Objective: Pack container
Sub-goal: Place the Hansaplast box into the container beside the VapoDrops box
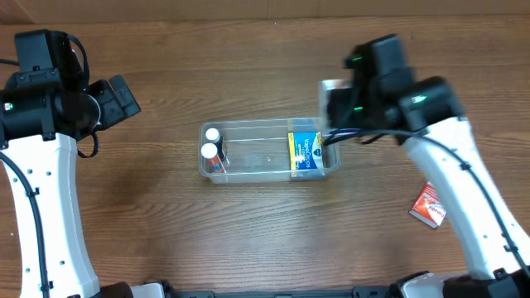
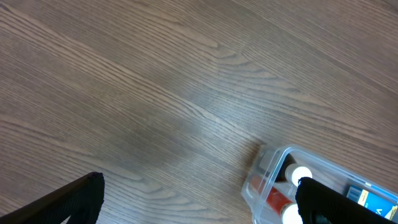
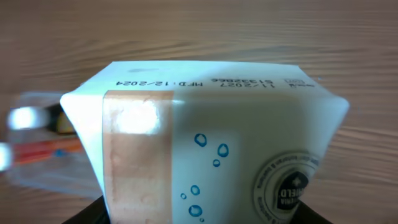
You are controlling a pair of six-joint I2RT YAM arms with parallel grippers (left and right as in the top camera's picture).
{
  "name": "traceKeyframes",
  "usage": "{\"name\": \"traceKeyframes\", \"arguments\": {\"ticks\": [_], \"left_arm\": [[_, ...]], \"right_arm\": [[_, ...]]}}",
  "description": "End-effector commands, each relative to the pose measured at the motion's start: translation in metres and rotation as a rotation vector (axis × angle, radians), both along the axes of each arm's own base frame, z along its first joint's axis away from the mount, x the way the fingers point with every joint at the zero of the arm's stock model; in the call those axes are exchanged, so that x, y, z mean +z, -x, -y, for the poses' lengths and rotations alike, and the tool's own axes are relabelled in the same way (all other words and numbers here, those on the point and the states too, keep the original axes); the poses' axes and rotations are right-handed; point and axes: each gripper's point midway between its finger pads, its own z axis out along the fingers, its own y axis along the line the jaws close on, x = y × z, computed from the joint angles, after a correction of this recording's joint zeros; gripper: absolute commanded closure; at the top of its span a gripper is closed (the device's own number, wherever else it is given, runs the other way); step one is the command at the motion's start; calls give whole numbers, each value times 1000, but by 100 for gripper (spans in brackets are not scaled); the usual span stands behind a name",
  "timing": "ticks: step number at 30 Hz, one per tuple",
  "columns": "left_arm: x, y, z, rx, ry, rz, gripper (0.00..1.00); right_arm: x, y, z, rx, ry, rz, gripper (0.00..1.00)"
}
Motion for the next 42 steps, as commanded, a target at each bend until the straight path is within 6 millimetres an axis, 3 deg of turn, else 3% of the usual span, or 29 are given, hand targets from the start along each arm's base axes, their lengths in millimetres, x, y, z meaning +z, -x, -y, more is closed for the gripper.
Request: {"name": "traceKeyframes", "arguments": {"ticks": [1,5,7,15,21,25,28,33,38,42], "left_arm": [[-6,1,-3,-8,-15,-21,0],[-6,1,-3,-8,-14,-21,0],[-6,1,-3,-8,-14,-21,0],[-6,1,-3,-8,-14,-21,0],[-6,1,-3,-8,-14,-21,0],[-6,1,-3,-8,-15,-21,0],[-6,1,-3,-8,-15,-22,0],[-6,1,-3,-8,-15,-22,0],[-6,1,-3,-9,-15,-22,0],[-6,1,-3,-9,-15,-22,0]], "right_arm": [[-4,7,-51,-19,-89,-14,43],[-25,10,-90,32,-94,-36,43],[-40,11,-100,50,-74,-64,43],[-111,9,-109,29,10,-220,43],[-151,12,-112,33,51,-310,42],[-168,15,-113,35,63,-352,42],[-174,15,-113,35,70,-364,41],[-173,13,-115,36,65,-356,13],[-166,4,-106,16,79,-326,14],[-126,-12,-84,-41,93,-242,14]]}}
